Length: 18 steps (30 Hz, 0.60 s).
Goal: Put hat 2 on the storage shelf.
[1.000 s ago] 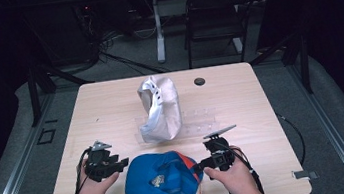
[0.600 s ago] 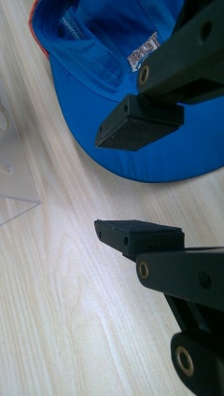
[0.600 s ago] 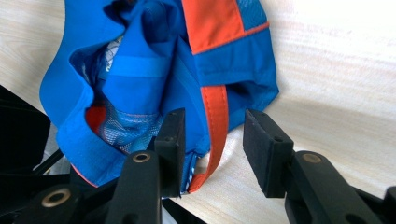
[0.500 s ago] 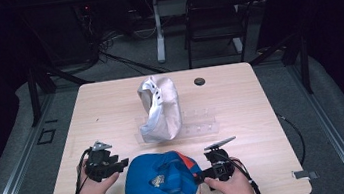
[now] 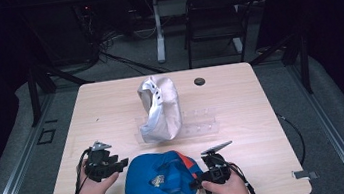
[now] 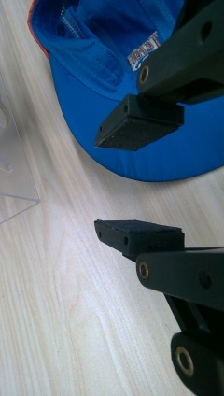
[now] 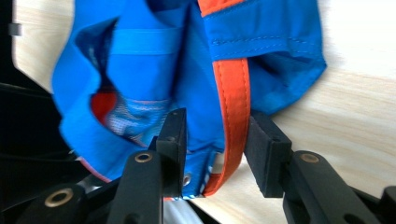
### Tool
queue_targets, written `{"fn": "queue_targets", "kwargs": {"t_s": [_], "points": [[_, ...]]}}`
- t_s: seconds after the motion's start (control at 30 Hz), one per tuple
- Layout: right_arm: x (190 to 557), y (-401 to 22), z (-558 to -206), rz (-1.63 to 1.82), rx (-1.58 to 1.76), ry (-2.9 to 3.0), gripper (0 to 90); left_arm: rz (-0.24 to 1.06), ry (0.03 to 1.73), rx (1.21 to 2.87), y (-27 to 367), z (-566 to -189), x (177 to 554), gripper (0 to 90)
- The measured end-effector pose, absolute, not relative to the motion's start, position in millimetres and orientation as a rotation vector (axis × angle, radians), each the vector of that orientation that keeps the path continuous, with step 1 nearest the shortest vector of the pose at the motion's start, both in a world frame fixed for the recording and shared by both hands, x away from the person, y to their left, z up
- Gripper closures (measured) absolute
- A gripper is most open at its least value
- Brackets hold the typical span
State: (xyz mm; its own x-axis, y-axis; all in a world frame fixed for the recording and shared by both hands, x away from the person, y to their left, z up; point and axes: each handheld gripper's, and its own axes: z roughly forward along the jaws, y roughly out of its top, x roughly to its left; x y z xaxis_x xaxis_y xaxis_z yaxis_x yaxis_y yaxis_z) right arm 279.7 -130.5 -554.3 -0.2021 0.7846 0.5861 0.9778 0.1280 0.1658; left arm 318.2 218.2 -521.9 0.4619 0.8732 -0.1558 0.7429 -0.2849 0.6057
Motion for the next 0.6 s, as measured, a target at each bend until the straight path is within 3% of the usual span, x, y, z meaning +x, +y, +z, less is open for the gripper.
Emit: {"fn": "queue_targets", "kwargs": {"t_s": [0.3, 0.47, 0.6], "points": [[279, -126, -539, -0.816, -1.681, -2.018, 66.8, 0.272, 1.337, 2.098, 217, -522, 318, 53.4], [283, -128, -535, -0.798, -1.666, -2.032, 76.7, 0.272, 1.336, 2.099, 218, -522, 318, 53.4], [283, -126, -534, -0.839, -1.705, -2.005, 77.3, 0.273, 1.336, 2.098, 218, -522, 318, 53.4]]}}
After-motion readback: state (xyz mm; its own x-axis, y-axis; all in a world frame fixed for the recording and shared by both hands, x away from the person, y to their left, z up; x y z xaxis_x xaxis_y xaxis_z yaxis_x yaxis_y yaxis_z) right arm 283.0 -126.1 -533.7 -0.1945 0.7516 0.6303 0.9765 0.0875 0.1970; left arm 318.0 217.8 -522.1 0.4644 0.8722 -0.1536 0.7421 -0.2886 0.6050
